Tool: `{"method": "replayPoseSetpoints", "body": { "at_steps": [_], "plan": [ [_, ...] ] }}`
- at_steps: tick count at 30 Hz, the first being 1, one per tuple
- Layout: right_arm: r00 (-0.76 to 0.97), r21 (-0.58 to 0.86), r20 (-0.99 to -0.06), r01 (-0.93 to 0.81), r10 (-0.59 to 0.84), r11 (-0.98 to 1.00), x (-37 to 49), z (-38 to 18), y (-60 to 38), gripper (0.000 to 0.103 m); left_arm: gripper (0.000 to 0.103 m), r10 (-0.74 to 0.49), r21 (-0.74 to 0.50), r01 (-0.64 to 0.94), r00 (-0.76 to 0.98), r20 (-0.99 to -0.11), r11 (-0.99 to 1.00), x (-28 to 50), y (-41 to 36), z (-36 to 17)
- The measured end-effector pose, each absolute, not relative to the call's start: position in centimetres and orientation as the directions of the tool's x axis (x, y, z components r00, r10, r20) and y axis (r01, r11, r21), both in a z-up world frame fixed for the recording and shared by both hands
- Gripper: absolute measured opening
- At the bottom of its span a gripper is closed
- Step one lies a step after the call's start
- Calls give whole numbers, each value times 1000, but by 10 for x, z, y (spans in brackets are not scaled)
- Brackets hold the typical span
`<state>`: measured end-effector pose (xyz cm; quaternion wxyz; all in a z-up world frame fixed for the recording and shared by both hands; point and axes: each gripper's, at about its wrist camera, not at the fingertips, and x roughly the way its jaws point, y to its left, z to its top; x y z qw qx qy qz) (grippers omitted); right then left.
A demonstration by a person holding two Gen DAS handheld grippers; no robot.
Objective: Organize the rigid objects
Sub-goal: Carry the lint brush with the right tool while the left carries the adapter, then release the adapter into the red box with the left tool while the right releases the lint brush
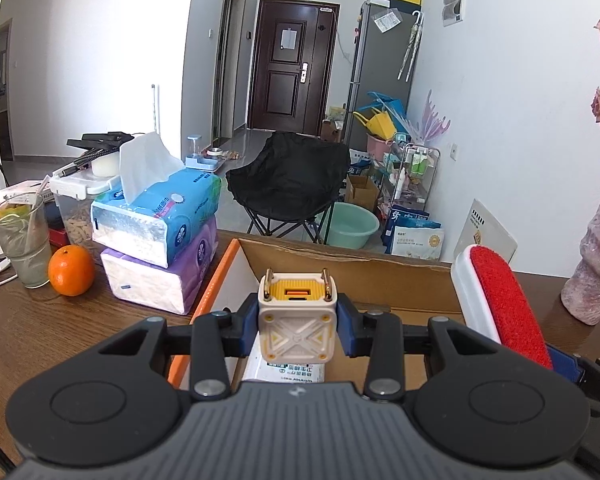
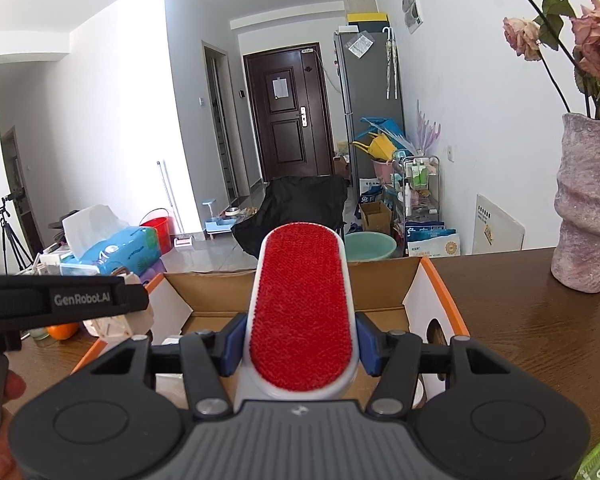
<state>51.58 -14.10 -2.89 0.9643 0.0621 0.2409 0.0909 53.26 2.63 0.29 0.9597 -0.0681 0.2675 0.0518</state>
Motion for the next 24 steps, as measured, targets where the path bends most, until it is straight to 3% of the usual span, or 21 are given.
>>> {"method": "replayPoseSetpoints", "body": {
  "at_steps": [20,21,22,23,24],
  "plan": [
    [813,174,-555,-97,179,980,565,-41,-146,56,40,74,-46,-123,813,-577,991,559,22,-19],
    [811,170,-559,-93,174,981,565,-41,-146,57,45,79,-45,-128,814,-575,991,558,22,-18],
    [814,162,-557,-89,165,983,566,-41,-147,61,61,84,-43,-132,815,-574,990,557,22,-18],
    [815,151,-558,-86,157,985,566,-39,-148,74,71,95,-44,-145,818,-568,988,556,23,-16],
    [818,141,-557,-79,145,987,565,-37,-148,88,87,114,-43,-166,820,-561,985,554,24,-16]
  ]
}}
